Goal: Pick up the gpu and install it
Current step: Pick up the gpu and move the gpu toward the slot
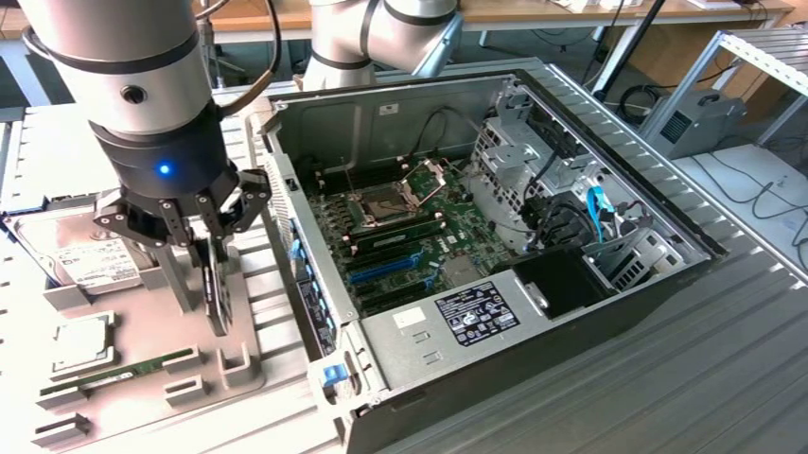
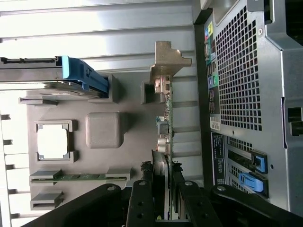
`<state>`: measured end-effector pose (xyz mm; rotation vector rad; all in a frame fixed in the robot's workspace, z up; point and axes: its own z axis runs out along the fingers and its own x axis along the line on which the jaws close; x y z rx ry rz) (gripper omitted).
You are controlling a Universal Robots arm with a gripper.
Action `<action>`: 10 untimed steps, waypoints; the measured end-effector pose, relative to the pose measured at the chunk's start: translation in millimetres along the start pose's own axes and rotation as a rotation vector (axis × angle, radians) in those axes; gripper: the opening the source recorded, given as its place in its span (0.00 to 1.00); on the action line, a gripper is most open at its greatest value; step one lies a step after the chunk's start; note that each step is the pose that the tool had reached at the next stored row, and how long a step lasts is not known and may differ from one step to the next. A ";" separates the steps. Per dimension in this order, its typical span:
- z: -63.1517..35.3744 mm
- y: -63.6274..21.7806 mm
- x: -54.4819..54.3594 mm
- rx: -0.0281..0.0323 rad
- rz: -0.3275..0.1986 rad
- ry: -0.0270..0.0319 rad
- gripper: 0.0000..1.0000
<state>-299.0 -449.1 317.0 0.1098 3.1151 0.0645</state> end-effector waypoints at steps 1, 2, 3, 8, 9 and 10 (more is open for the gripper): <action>-0.9 0.1 0.0 0.0000 0.000 0.0000 0.26; -2.2 0.1 0.0 0.0000 0.000 0.0000 0.26; -3.0 0.2 0.0 0.0000 0.000 0.0000 0.26; -6.4 0.3 -0.1 0.0000 0.000 0.0000 0.26; -7.1 0.3 -0.1 0.0001 0.000 0.0001 0.26; -7.6 0.4 -0.1 0.0000 0.000 0.0000 0.26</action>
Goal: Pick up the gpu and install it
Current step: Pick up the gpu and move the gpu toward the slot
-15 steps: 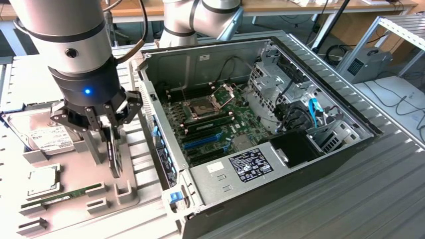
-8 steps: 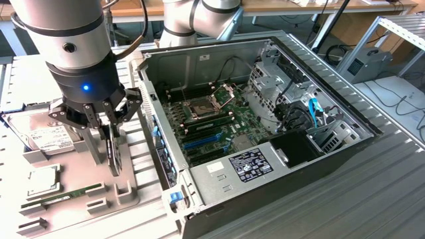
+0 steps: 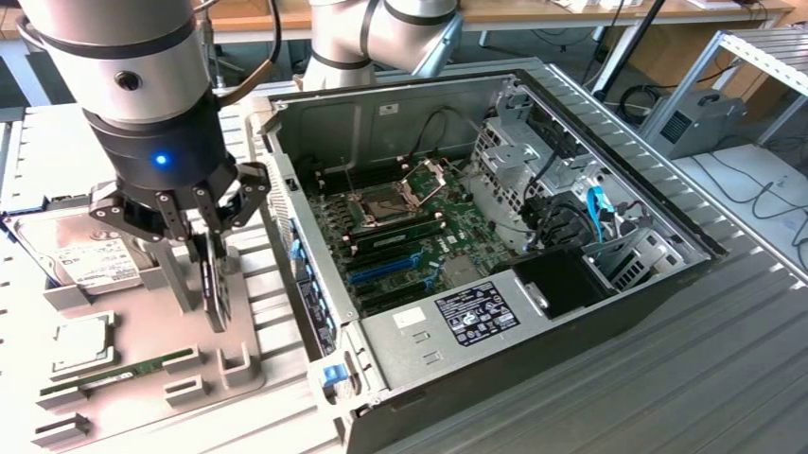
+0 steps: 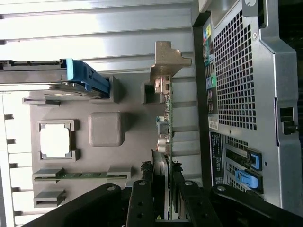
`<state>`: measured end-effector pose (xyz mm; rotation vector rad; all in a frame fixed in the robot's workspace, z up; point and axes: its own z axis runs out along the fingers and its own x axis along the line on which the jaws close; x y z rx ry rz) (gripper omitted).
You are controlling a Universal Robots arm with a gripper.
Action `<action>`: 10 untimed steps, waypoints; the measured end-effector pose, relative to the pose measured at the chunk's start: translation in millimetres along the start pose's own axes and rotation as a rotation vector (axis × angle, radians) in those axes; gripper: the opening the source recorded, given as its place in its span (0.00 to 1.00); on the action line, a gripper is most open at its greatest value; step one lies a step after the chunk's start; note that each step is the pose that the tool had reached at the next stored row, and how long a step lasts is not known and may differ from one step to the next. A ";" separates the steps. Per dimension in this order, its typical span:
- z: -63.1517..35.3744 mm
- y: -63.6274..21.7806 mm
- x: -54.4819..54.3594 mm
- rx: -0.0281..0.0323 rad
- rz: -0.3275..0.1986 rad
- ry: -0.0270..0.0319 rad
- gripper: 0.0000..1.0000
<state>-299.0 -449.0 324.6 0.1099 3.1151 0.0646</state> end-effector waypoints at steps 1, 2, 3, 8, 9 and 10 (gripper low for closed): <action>-0.7 0.0 0.0 0.0000 0.000 0.0000 0.26; -1.4 0.1 0.0 0.0000 0.000 0.0000 0.26; -2.7 0.1 -0.1 0.0000 0.000 0.0000 0.26; -11.8 0.5 -0.3 0.0000 0.000 0.0000 0.26; -17.1 0.7 -0.4 0.0001 0.000 0.0001 0.26; -20.2 0.9 -0.5 0.0000 0.000 0.0000 0.26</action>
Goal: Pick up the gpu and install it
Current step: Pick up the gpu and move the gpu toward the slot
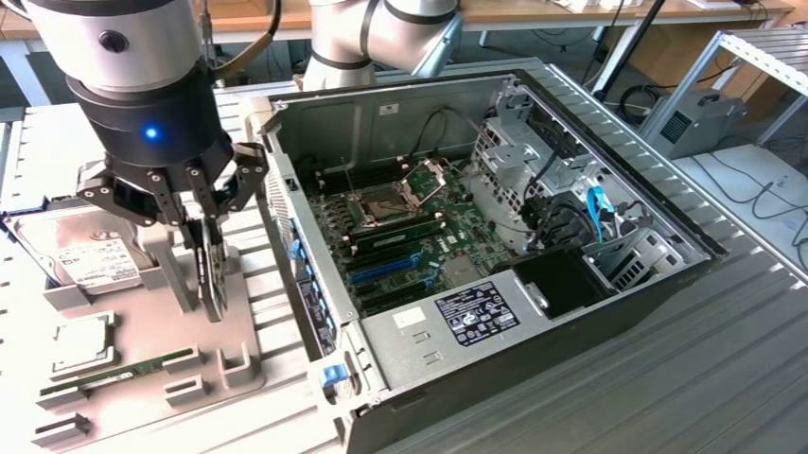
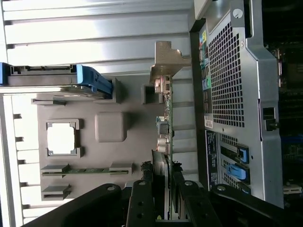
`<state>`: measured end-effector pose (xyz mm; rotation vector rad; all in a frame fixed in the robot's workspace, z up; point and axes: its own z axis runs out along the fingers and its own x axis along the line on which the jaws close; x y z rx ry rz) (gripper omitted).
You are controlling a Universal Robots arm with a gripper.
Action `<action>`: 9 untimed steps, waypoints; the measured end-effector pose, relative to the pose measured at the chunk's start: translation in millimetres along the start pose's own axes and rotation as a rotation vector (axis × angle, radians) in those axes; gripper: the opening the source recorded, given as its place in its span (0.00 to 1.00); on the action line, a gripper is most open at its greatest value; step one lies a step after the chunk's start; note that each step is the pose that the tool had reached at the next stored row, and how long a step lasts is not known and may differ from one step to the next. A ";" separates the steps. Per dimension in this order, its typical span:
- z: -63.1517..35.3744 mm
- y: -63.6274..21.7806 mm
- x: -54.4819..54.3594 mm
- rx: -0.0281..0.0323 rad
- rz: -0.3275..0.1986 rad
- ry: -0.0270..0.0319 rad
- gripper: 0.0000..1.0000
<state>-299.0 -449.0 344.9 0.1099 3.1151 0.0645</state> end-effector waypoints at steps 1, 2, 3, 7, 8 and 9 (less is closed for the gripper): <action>-2.1 0.1 -0.1 0.0000 0.000 0.0000 0.26; -4.8 0.3 -0.1 0.0000 0.000 0.0000 0.26; -6.1 0.4 -0.1 0.0000 0.000 -0.0001 0.26; -19.5 1.2 -0.4 0.0000 0.000 0.0000 0.26; -21.4 1.3 -0.4 0.0000 0.000 0.0000 0.26; -22.7 1.4 -0.5 0.0000 0.000 0.0000 0.26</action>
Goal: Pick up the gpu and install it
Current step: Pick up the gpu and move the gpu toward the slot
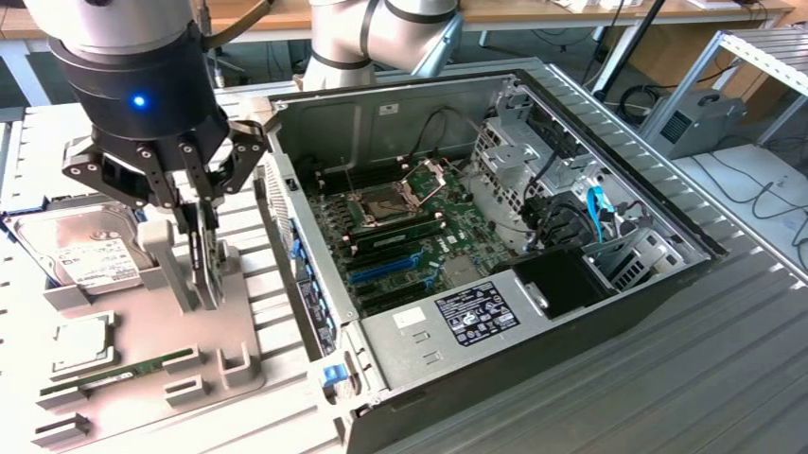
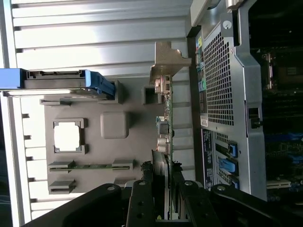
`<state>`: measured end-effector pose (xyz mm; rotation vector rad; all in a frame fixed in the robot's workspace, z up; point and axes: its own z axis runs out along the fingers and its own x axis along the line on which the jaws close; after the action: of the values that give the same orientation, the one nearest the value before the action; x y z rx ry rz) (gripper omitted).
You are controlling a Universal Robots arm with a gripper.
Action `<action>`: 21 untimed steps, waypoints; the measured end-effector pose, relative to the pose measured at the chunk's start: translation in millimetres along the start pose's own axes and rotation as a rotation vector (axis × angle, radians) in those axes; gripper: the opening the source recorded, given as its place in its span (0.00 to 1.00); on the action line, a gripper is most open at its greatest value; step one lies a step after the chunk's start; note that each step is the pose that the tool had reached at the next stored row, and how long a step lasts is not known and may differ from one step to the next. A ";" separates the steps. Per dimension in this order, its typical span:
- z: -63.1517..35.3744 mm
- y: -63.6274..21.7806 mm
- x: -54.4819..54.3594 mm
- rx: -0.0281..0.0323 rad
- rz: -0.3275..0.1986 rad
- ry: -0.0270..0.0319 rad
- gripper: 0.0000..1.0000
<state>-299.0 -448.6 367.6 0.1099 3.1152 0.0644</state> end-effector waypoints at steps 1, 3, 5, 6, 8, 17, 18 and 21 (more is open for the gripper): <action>-0.8 0.0 0.0 0.0000 0.000 0.0000 0.26; -2.8 0.1 -0.1 -0.0001 0.000 -0.0001 0.26; -4.8 0.2 -0.1 -0.0001 0.000 -0.0001 0.26; -5.5 0.2 -0.1 -0.0001 0.000 -0.0001 0.26; -7.0 0.3 -0.2 0.0000 0.000 0.0000 0.26; -14.0 0.6 -0.3 -0.0001 0.000 -0.0001 0.26; -15.9 0.7 -0.4 0.0000 0.000 0.0000 0.26; -19.6 1.0 -0.4 -0.0001 0.000 -0.0001 0.26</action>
<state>-299.0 -448.5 387.2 0.1100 3.1151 0.0645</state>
